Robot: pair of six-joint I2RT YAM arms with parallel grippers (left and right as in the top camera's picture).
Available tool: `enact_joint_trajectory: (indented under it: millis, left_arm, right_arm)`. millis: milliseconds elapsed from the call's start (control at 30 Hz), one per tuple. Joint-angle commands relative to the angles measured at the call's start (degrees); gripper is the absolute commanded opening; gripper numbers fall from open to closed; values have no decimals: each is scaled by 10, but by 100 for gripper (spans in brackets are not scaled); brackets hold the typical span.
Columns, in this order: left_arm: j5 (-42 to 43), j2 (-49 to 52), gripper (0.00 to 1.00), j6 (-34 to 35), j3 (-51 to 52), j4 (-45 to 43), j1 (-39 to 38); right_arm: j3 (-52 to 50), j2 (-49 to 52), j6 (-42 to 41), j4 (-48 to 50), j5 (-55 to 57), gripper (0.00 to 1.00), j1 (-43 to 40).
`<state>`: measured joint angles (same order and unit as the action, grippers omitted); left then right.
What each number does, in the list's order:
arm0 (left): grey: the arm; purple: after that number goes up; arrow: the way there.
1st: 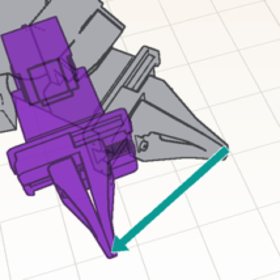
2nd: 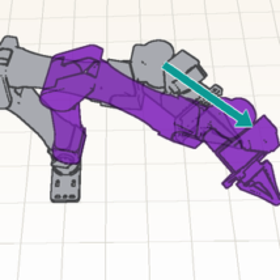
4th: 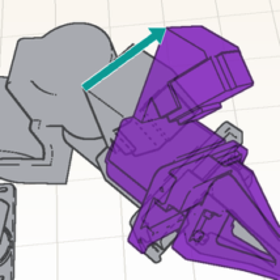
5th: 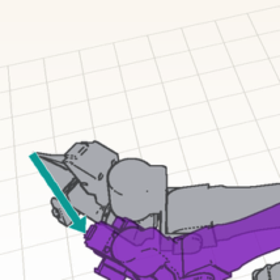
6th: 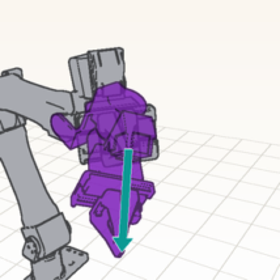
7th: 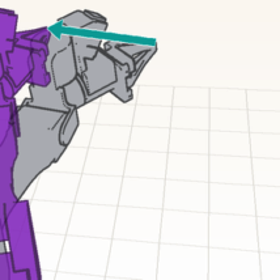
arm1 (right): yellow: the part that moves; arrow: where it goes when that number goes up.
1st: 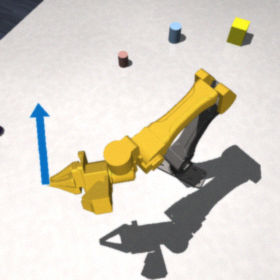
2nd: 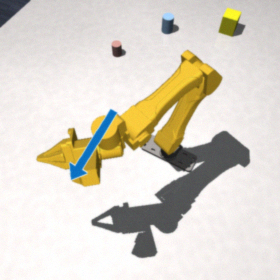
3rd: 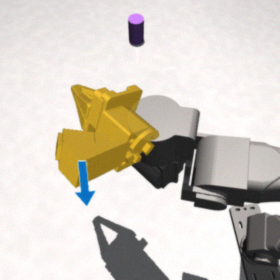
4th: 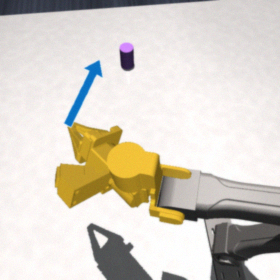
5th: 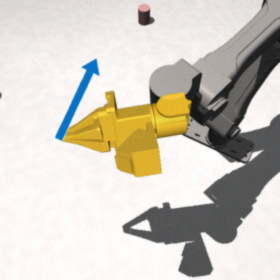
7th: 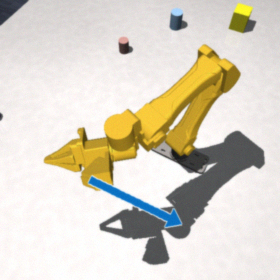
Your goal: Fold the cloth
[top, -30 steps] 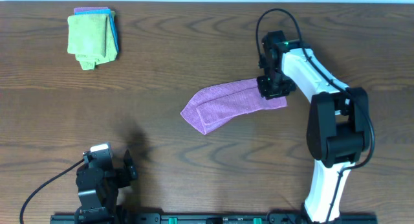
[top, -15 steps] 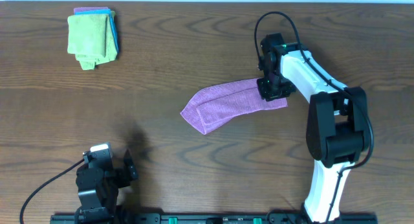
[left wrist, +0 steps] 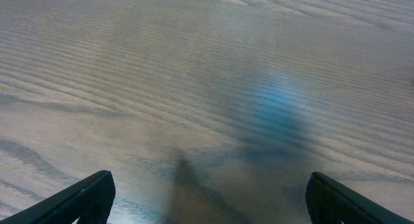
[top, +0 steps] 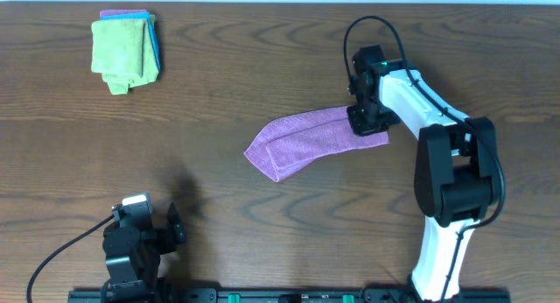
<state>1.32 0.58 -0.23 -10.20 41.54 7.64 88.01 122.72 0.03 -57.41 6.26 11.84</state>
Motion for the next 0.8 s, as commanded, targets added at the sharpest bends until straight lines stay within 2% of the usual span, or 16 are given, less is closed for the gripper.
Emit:
enact_joint_trajectory:
  millis: [0,267,500,767]
  left_arm:
    - [2,-3,95,2,10,6,-3]
    - [2,-3,95,2,10,6,-3]
    - [2,-3,95,2,10,6,-3]
    - [2,-3,95,2,10,6,-3]
  right_arm:
    - [1,-2,-2,-28,8,30,0]
    - [1,-42,-17,-24,9,32,-9]
    - [-35,-41,-28,-5,8,27,-37]
    - [-66,-41,-30,23,-23,27,-51]
